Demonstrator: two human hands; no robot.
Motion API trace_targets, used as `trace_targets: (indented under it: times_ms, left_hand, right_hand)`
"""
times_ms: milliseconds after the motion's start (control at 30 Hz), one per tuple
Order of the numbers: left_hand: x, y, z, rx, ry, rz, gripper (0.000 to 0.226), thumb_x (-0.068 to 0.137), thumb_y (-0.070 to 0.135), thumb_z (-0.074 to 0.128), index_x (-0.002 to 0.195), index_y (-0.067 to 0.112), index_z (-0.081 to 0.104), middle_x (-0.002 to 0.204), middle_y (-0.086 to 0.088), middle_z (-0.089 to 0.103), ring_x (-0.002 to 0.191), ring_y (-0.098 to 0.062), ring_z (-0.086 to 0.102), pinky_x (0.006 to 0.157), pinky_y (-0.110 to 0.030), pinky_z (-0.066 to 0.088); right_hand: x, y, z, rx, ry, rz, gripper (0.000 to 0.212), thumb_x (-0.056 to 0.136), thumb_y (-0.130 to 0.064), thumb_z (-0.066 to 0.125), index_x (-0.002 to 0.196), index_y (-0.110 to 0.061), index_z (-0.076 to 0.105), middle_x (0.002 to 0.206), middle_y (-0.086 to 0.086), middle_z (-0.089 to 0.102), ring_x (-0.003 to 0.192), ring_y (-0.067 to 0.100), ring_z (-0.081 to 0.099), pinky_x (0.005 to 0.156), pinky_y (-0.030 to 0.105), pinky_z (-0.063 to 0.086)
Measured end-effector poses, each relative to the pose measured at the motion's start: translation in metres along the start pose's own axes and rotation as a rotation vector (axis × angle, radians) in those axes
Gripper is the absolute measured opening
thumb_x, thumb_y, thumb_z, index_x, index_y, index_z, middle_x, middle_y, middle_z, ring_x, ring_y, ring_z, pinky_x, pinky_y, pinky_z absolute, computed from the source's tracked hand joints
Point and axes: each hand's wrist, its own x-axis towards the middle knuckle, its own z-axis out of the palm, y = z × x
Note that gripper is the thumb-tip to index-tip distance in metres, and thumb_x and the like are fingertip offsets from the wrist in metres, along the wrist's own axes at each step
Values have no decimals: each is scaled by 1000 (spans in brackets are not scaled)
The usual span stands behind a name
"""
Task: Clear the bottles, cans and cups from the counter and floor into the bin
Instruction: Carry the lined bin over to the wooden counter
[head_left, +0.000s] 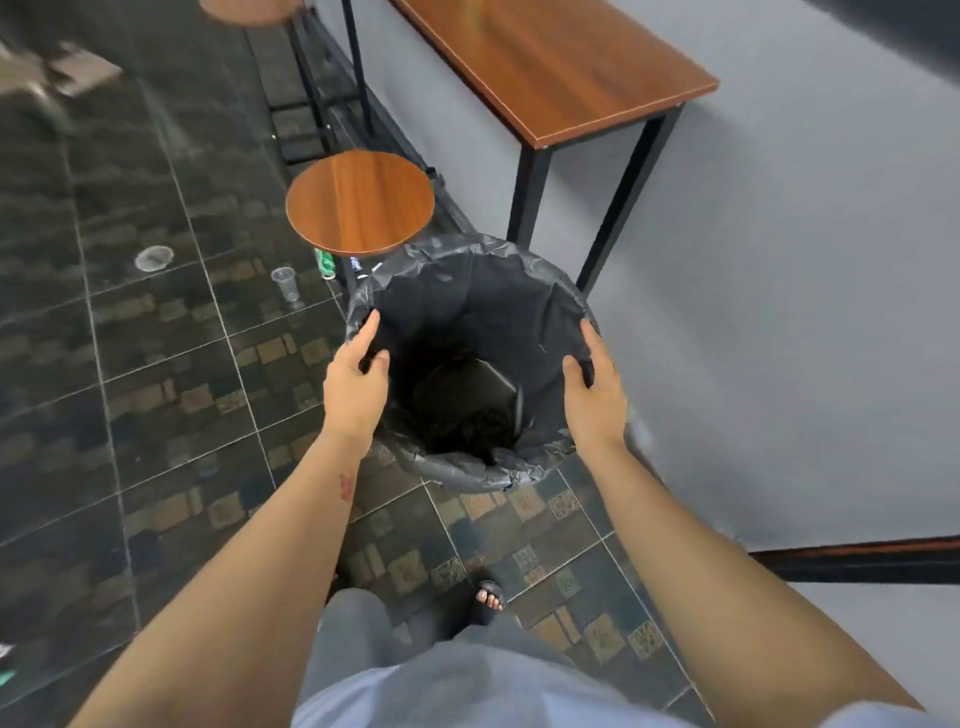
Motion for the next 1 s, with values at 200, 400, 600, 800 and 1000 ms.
trace_targets:
  times_ms: [200, 400, 600, 800, 1000]
  left_hand:
    - [21, -21, -88, -13, 125, -21, 49, 98, 14, 51, 135, 46, 51, 114, 19, 51, 78, 6, 54, 72, -8, 40]
    - [70, -34, -193, -82, 202, -59, 48, 98, 10, 50, 134, 41, 54, 120, 21, 52, 97, 13, 51, 86, -9, 35]
    - [146, -44, -292, -93, 226, -45, 48, 99, 9, 49, 132, 42, 55, 136, 14, 50, 127, -18, 48, 108, -35, 38]
    - [219, -45, -357, -101, 229, -60, 48, 99, 8, 48, 132, 43, 54, 133, 15, 49, 127, -13, 46, 109, -36, 36]
    - [313, -38, -384, -103, 222, -31, 49, 98, 9, 49, 131, 45, 54, 139, 11, 51, 127, -36, 46, 105, -46, 42]
  right_hand:
    - [-14, -44, 75, 24, -147, -116, 51, 100, -25, 48, 144, -48, 35, 149, -21, 37, 140, 5, 31, 114, 39, 31]
    - [-32, -96, 186, 44, -230, -121, 50, 100, -24, 49, 143, -45, 37, 150, -18, 38, 140, 9, 33, 113, 38, 31]
    - [-36, -150, 305, 96, -238, -127, 48, 100, -24, 50, 142, -43, 40, 149, -18, 40, 139, 10, 35, 111, 40, 31]
    - [-26, -194, 391, 145, -264, -99, 49, 99, -25, 51, 141, -46, 39, 149, -19, 39, 139, 10, 34, 112, 40, 29]
    - [26, -235, 460, 159, -244, -104, 50, 98, -24, 54, 143, -39, 40, 148, -18, 41, 138, 11, 36, 115, 39, 30]
